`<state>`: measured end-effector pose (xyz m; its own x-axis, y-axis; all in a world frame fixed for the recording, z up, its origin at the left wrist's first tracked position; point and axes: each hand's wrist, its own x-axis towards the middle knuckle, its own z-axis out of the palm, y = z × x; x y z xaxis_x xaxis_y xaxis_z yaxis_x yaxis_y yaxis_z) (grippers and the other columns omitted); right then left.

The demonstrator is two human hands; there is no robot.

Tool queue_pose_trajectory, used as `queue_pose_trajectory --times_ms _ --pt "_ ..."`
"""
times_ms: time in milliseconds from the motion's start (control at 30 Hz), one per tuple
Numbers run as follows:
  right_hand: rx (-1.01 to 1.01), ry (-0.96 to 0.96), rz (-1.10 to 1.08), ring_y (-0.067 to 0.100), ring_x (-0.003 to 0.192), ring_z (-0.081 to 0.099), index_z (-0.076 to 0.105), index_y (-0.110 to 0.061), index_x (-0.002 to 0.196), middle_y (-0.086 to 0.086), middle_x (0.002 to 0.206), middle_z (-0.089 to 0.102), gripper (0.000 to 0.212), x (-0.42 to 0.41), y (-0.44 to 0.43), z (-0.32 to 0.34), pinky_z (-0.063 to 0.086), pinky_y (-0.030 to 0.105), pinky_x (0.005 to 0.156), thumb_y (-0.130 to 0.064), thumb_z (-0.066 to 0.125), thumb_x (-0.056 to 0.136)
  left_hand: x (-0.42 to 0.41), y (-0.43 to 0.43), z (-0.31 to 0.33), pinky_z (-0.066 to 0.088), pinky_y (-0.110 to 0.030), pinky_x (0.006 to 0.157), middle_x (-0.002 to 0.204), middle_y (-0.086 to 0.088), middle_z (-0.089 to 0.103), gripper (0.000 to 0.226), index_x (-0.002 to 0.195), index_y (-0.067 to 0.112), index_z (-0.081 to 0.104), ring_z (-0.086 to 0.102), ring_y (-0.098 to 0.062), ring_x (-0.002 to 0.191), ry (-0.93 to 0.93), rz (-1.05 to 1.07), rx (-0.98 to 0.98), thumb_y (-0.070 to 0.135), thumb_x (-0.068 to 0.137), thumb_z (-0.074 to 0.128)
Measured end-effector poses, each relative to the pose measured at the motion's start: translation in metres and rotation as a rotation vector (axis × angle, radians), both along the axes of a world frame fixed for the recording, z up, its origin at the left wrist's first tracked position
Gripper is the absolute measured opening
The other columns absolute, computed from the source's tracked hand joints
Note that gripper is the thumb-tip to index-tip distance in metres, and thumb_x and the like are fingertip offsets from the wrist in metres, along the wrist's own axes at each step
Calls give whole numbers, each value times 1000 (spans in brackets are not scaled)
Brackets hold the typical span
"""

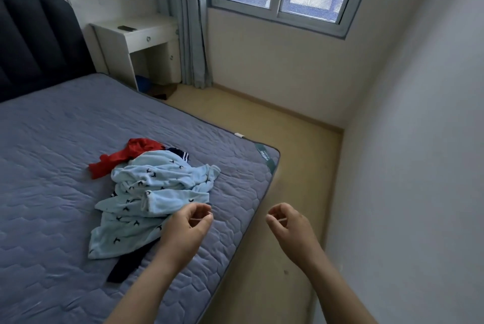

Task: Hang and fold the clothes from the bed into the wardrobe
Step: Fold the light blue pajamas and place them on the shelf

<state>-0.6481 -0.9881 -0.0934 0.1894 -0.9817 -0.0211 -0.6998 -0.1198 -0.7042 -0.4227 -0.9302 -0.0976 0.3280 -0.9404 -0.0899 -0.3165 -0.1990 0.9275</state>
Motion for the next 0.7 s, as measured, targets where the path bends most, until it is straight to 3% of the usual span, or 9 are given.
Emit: queue_pose_trajectory --times_ms 100,333,700 --pt "27 2 68 -2 76 58 59 -28 89 -13 84 63 5 -14 -53 -4 42 9 58 -32 59 92 -19 -34 -3 49 -21 71 84 2 70 9 89 25 67 64 -8 82 -3 56 17 16 86 67" --pt "66 1 203 1 80 59 62 -21 97 -8 91 65 12 -9 -157 -7 47 17 66 -32 58 93 -26 -99 -8 45 -15 68 86 4 69 11 88 29 66 63 -4 83 18 205 33 18 86 68" --pt "212 97 319 -2 78 58 62 -23 97 -11 90 64 11 50 -286 -42 41 6 55 -32 58 93 31 -209 -46 43 -12 65 84 5 68 10 89 25 66 62 -4 83 25 374 60 16 86 67"
